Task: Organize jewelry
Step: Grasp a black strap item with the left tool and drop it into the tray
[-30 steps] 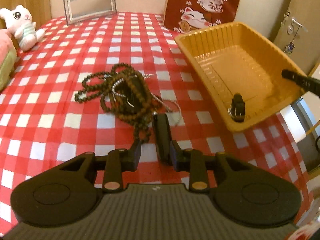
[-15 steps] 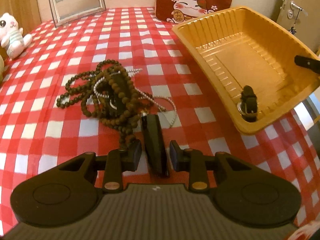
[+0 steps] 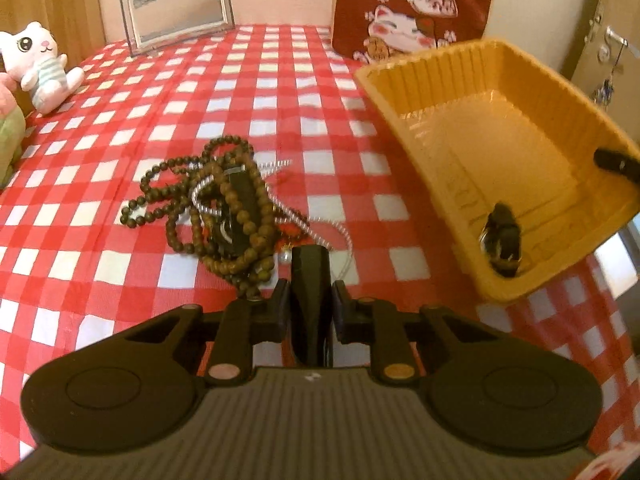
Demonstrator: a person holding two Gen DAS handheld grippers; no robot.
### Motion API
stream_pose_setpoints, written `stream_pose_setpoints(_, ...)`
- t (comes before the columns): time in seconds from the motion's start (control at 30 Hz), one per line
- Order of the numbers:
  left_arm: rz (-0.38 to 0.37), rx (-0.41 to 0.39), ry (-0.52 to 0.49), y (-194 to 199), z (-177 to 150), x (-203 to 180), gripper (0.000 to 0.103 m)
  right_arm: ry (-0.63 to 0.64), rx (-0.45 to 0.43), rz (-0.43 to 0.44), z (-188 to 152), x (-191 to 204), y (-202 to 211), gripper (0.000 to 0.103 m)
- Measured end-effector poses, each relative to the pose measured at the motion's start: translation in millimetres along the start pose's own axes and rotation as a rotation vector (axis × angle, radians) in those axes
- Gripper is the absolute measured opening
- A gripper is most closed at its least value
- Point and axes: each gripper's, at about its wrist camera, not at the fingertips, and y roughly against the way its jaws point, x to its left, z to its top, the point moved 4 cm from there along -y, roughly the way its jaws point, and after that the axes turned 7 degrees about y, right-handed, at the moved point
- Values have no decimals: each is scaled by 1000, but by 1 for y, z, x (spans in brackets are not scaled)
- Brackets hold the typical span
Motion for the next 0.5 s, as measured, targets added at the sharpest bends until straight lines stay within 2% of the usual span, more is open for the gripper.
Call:
stream_pose_setpoints(0.13, -26, -35, 31, 12, 16, -6, 19, 1, -4, 15, 1, -3, -3, 4)
stream_pose_setpoints(0.3, -88, -75, 12, 23, 38, -32, 19, 17, -18, 13, 4, -2, -6, 4)
stream_pose_setpoints(0.5, -238, -68, 1, 23, 56, -76, 19, 29, -37, 27, 9, 5, -8, 4)
